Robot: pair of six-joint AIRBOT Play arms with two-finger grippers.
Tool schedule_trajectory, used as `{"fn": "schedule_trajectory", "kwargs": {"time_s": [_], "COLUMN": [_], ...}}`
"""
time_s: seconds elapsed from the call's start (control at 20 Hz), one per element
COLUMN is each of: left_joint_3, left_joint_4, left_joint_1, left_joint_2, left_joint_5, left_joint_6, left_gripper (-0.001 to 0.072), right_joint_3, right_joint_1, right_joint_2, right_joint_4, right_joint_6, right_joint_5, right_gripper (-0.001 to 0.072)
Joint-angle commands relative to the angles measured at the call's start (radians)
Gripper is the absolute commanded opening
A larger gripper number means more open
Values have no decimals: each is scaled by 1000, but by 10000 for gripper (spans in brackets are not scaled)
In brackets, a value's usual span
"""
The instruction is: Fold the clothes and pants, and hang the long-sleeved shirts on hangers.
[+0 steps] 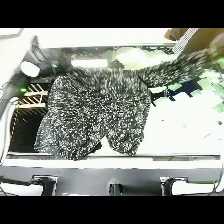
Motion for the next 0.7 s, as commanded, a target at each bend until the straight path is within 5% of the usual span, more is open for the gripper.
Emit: {"fn": "schedule_trajectory", "kwargs": {"time_s": [0.0,0.15,0.25,0.3,0.35,0.4,0.45,0.65], "left_joint_3": [1,2,2,2,2,2,2,-131], "left_joint_4": [-27,-34,-43,-43,-42,-41,-22,145], "left_joint_1": [-38,-27,8,36,67,105,146,314], "left_joint_2": [-117,-100,-62,-35,-6,29,66,263], "left_joint_5": [-29,-58,-116,-158,-201,-245,-299,-476], "left_joint_6": [2,2,3,3,4,4,5,42], "left_gripper": [17,31,331,339,381,614,720,720], "right_joint_3": [1,1,1,1,2,1,0,-156], "right_joint_1": [77,116,107,100,94,84,60,-31], "right_joint_2": [-129,-130,-108,-92,-76,-61,-47,72], "right_joint_4": [-40,-134,-172,-203,-235,-254,-241,-171], "right_joint_6": [-39,-39,-43,-43,-64,-85,-82,-105], "right_joint_5": [126,174,225,254,293,336,368,413], "right_gripper": [48,74,74,95,287,539,656,669]}}
